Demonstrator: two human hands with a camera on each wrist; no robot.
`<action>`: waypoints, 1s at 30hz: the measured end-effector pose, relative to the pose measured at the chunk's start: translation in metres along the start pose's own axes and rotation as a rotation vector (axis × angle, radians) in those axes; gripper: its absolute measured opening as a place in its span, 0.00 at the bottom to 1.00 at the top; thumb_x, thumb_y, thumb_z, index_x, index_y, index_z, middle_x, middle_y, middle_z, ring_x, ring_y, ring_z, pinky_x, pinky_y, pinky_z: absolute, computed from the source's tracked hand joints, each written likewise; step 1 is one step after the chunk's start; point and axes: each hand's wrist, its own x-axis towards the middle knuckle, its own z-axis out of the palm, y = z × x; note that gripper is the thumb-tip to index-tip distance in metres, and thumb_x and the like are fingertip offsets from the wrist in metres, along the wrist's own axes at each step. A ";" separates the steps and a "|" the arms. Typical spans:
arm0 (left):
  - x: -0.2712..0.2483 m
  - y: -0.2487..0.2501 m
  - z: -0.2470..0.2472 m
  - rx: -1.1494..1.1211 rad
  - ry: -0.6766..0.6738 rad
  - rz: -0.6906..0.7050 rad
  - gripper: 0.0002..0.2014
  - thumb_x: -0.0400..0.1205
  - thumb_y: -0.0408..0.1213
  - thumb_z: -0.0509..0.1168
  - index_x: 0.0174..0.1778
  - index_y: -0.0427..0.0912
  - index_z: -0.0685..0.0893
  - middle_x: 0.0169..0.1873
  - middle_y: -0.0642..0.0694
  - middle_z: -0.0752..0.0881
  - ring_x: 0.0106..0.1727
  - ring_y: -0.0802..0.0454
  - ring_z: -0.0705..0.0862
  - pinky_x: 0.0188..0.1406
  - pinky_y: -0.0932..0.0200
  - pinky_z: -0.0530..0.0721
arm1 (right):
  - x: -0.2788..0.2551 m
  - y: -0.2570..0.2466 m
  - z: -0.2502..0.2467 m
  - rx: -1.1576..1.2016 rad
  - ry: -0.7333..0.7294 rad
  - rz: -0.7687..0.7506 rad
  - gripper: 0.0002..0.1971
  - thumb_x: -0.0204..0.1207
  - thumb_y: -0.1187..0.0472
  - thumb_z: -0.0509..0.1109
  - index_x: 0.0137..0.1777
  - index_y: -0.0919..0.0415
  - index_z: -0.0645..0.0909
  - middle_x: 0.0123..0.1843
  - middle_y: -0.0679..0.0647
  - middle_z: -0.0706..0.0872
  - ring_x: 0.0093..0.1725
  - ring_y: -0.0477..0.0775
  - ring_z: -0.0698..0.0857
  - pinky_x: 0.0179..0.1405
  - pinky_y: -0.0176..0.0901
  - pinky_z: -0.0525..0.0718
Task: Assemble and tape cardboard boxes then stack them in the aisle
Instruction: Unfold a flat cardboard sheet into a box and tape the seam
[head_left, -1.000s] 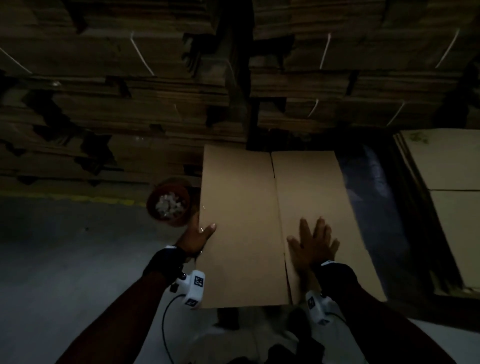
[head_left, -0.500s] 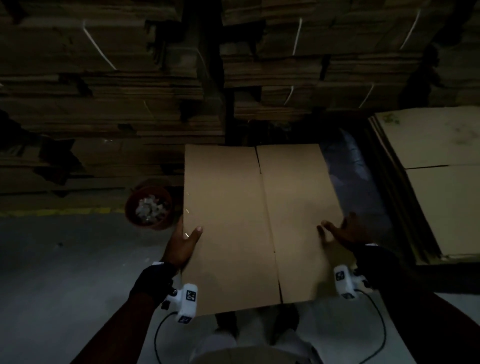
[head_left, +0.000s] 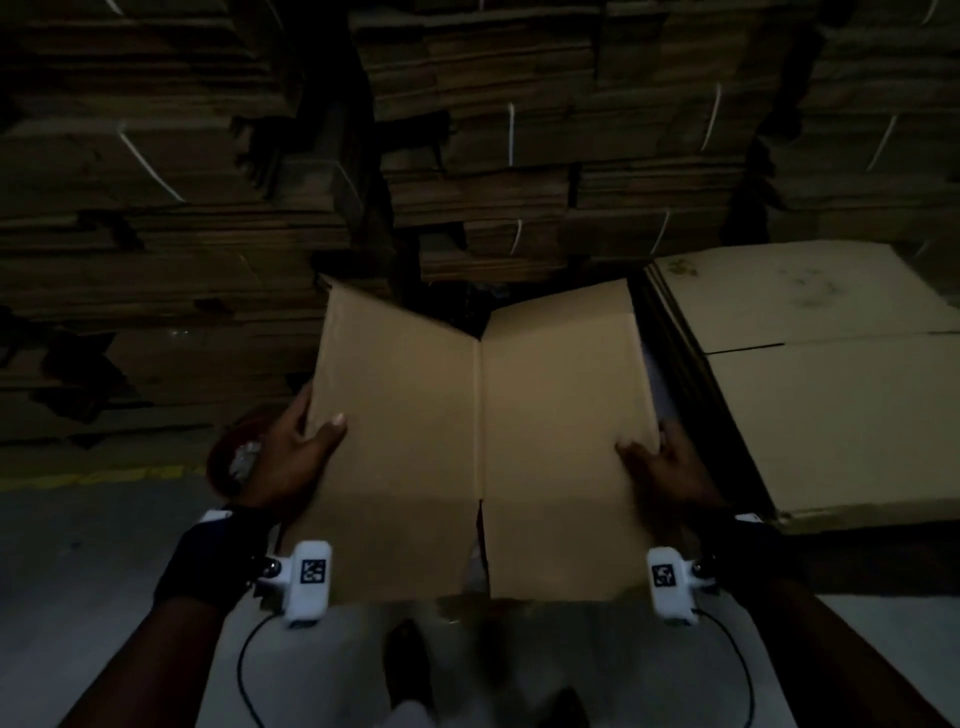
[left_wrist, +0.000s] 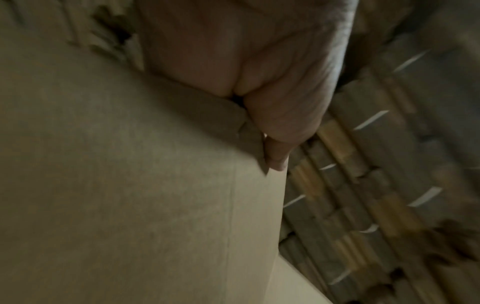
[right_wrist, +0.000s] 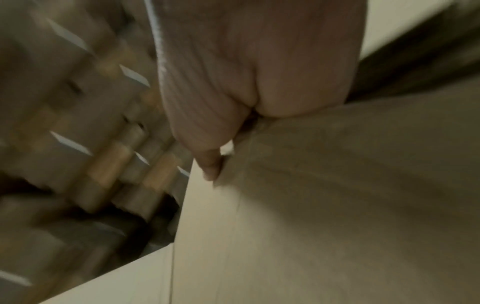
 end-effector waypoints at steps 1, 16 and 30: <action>-0.003 0.016 0.010 -0.011 -0.035 0.009 0.23 0.87 0.40 0.67 0.79 0.60 0.75 0.63 0.48 0.88 0.57 0.51 0.91 0.55 0.47 0.91 | -0.003 0.001 -0.017 0.043 0.016 -0.012 0.20 0.82 0.61 0.74 0.71 0.62 0.75 0.61 0.59 0.89 0.57 0.58 0.89 0.53 0.52 0.89; 0.044 0.173 0.260 0.109 -0.428 0.303 0.26 0.86 0.43 0.67 0.81 0.61 0.73 0.65 0.56 0.87 0.61 0.57 0.89 0.52 0.61 0.87 | -0.101 0.046 -0.240 0.317 0.486 -0.090 0.19 0.81 0.52 0.75 0.68 0.45 0.75 0.60 0.43 0.87 0.60 0.49 0.87 0.62 0.56 0.85; 0.232 0.241 0.507 0.387 -0.765 0.561 0.24 0.86 0.35 0.69 0.75 0.60 0.75 0.65 0.59 0.85 0.61 0.67 0.83 0.62 0.66 0.81 | -0.064 0.073 -0.278 0.521 0.979 0.033 0.20 0.84 0.63 0.72 0.73 0.53 0.74 0.66 0.43 0.86 0.62 0.41 0.86 0.64 0.45 0.82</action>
